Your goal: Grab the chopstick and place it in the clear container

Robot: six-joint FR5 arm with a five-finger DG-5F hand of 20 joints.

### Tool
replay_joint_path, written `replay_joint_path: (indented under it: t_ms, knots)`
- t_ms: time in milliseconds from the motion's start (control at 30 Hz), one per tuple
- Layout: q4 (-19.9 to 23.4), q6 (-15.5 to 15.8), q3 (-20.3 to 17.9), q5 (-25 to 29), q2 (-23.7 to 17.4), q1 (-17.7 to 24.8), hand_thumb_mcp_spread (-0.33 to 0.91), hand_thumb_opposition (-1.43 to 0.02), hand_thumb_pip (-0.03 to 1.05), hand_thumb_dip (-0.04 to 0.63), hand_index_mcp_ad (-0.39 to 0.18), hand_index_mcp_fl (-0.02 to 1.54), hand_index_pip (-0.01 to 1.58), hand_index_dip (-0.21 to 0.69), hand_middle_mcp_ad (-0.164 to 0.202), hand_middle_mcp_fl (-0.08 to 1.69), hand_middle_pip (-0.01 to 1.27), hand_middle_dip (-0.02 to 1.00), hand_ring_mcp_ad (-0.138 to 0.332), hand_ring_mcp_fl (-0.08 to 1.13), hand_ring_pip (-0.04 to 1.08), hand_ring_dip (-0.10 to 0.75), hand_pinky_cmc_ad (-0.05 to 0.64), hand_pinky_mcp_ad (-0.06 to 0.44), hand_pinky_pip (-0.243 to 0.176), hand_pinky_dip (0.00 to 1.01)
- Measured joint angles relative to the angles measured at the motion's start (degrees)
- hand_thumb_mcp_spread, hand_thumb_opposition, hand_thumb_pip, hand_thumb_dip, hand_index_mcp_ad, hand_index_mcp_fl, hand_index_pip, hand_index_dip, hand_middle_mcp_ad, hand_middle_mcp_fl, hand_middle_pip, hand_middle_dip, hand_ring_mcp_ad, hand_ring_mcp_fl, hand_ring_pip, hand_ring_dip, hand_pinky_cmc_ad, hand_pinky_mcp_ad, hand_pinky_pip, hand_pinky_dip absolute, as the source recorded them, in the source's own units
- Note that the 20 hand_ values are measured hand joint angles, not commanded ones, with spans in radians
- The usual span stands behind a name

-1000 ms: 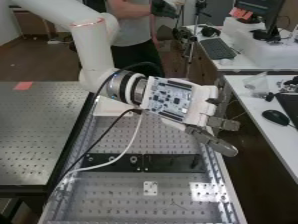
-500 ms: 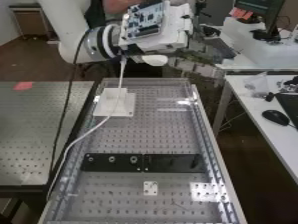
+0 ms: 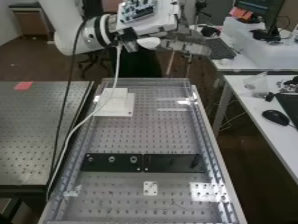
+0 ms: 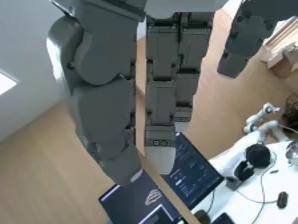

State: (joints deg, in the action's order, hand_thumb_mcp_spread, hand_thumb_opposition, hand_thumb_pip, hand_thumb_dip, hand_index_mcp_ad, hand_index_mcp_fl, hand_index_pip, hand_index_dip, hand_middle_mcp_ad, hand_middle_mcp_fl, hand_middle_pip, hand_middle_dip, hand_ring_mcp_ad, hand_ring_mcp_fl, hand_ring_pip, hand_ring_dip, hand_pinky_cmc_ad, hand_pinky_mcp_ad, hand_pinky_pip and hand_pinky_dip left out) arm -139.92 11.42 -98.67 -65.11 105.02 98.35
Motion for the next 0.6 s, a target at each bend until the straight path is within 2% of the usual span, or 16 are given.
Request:
replay_joint_path:
  t_ms: [233,367,400,433,600]
  knots:
    - [-1.83,-2.88,0.11,-0.42,1.96,2.25,0.74,-1.04,0.41,0.267,-0.152,1.35,0.22,0.445,0.049,1.40,0.23,0.66,-0.030,0.78,0.12,0.405,0.384,0.279,0.021,0.16]
    - [-3.11,-4.56,0.79,1.46,3.36,3.06,0.74,-1.04,0.41,0.265,-0.152,1.35,0.22,0.445,0.049,1.40,0.23,0.66,-0.030,0.79,0.11,0.405,0.384,0.279,0.019,0.16]
    - [-3.55,-5.20,1.05,1.58,3.90,3.25,0.74,-1.04,0.41,0.267,-0.152,1.35,0.22,0.445,0.049,1.40,0.23,0.66,-0.030,0.79,0.11,0.405,0.384,0.279,0.014,0.15]
    - [-4.13,-6.10,1.38,1.68,4.68,3.45,0.74,-1.04,0.41,0.267,-0.152,1.35,0.22,0.445,0.049,1.40,0.23,0.66,-0.026,0.79,0.11,0.405,0.384,0.279,0.035,0.15]
    - [-6.95,-9.62,2.93,2.65,7.74,3.97,0.74,-1.04,0.41,0.267,-0.150,1.35,0.22,0.445,0.049,1.40,0.23,0.66,-0.026,0.79,0.11,0.405,0.384,0.279,0.037,0.16]
